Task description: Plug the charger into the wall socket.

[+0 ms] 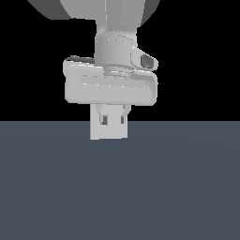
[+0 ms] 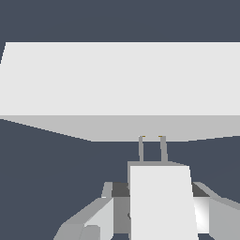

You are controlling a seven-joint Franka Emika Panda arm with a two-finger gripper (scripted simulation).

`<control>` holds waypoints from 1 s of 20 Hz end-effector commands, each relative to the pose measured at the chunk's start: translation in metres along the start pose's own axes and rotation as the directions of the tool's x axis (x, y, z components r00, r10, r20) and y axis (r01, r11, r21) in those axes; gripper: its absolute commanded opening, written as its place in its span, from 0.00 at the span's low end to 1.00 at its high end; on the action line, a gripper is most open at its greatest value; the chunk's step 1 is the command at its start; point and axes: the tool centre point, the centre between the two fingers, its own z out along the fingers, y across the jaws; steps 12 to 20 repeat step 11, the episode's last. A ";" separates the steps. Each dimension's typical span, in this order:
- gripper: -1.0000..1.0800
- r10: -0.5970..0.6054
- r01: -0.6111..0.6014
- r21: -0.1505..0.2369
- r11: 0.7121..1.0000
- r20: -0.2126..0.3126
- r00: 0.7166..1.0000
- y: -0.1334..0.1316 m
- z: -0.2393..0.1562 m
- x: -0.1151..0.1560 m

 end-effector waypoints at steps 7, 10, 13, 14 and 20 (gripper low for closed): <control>0.00 0.000 0.000 0.000 1.000 0.000 1.000 0.000 0.004 0.017; 0.00 0.000 0.000 0.001 1.000 0.000 1.000 0.000 0.004 0.017; 0.00 0.000 0.000 0.001 1.000 0.000 1.000 0.000 0.004 0.017; 0.00 0.000 0.000 0.001 1.000 0.000 1.000 0.000 0.004 0.017; 0.00 0.000 0.000 0.001 1.000 0.000 1.000 0.000 0.004 0.017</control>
